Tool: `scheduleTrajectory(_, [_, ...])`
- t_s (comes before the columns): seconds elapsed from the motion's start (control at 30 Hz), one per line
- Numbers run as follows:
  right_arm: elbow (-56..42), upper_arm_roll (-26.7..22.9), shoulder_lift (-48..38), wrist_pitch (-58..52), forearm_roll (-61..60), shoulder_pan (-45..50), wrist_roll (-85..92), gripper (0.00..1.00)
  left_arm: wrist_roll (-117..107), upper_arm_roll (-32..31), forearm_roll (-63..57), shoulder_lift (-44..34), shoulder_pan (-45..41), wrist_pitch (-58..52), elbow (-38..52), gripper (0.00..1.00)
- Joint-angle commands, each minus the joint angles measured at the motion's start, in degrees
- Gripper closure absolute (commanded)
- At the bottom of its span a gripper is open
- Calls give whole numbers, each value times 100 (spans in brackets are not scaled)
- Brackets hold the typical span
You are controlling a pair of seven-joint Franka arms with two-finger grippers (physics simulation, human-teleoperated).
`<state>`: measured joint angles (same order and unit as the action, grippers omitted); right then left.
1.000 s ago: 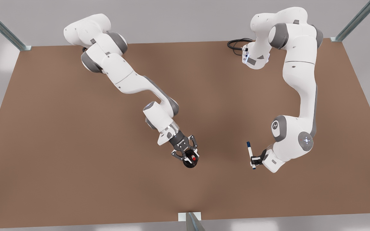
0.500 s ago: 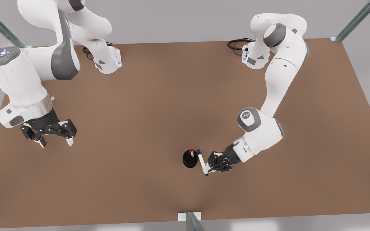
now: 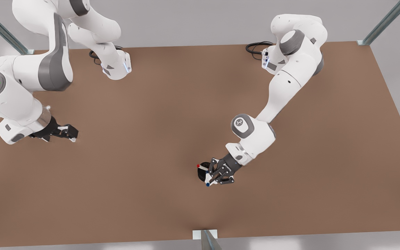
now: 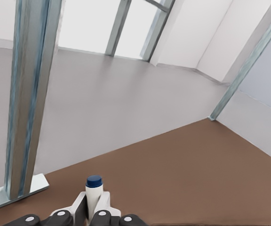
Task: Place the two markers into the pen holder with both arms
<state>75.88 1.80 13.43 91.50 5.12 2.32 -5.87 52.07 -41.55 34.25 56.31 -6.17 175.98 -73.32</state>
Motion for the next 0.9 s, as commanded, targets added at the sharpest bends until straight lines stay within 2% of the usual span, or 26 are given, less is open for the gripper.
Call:
scheduleTrajectory(0.0, [-38,13,-7,-212,121,5,7,0,3063,-3,-23,3,-7,560,-138,78])
scheduleTrajectory(0.17, [-310,-13,90,-212,104,-48,147,0,3107,-3,-445,345,-139,973,-270,75])
scheduleTrajectory(0.3, [-284,5,292,-309,-196,-285,-486,0,3107,-3,-647,460,-139,1105,-296,75])
scheduleTrajectory(0.37, [-328,127,450,-168,-178,-206,-450,0,3107,-3,-647,486,-183,1192,-349,55])
scheduleTrajectory(0.4, [-328,189,441,-176,-187,-179,-442,0,3046,-11,-639,477,-288,1351,-376,0])
scheduleTrajectory(0.53, [-469,435,310,-369,-222,-215,-293,0,2975,-11,-612,416,-227,1333,-428,0])
scheduleTrajectory(0.57, [-442,699,222,-335,-82,-171,-336,0,2949,-11,-612,372,-192,1333,-464,0])
scheduleTrajectory(0.63, [41,831,-86,-141,-73,-311,-310,0,2800,-354,-603,179,335,1044,-657,0])
scheduleTrajectory(0.7, [41,875,-68,-106,-90,-355,-301,0,1746,-258,-612,-270,1003,-362,-789,0])
scheduleTrajectory(0.77, [41,831,-16,-71,-90,-390,-275,0,-626,1086,-866,-1139,1004,-2146,-842,0])
scheduleTrajectory(0.8, [41,840,2,8,-90,-408,-275,0,-2647,1553,-2333,-1360,916,-3506,-465,0])
scheduleTrajectory(0.87, [41,866,20,26,-90,-399,-275,0,-5161,1649,-3371,-1746,1294,-5687,-156,0])
